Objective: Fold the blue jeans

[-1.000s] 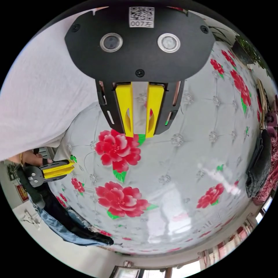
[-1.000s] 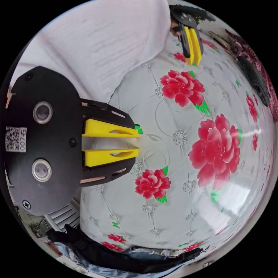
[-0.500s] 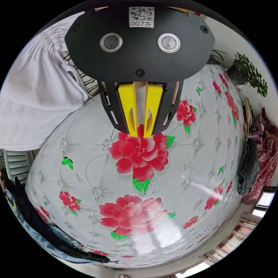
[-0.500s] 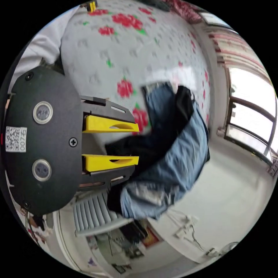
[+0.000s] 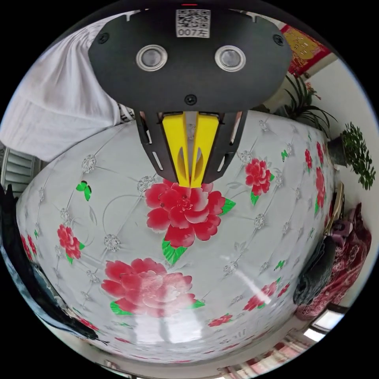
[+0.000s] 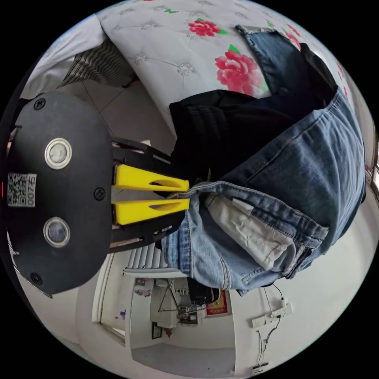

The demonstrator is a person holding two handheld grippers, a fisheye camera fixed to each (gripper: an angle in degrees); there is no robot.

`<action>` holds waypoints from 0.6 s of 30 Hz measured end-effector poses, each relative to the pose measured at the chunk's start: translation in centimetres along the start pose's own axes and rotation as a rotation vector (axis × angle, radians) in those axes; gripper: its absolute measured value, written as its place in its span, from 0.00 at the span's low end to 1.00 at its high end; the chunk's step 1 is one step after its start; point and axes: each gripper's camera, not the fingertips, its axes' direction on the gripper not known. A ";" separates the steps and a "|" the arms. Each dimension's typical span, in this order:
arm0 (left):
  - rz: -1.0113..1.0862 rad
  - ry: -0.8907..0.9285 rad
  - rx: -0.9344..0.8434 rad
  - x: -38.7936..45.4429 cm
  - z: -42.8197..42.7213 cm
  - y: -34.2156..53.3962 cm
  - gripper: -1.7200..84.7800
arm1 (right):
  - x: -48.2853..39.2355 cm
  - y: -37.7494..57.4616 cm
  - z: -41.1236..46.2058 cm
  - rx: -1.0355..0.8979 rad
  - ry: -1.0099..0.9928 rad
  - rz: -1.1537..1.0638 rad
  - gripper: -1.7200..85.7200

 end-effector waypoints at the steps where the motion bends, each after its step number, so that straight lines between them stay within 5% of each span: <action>1: -0.016 0.007 -0.001 -0.2 0.0 0.1 0.01 | 0.7 0.2 -0.4 0.007 -0.035 0.011 0.04; 7: -0.076 0.226 0.111 -2.2 -1.0 3.7 0.01 | 1.7 4.0 -7.4 0.352 -0.371 0.010 0.02; 12: -0.086 0.388 0.182 -4.1 -1.5 8.0 0.01 | -0.9 6.0 -14.3 0.490 -0.425 -0.043 0.02; 18: -0.059 0.487 0.255 -8.0 -2.5 10.0 0.01 | -3.2 8.3 -24.1 0.758 -0.852 -0.164 0.02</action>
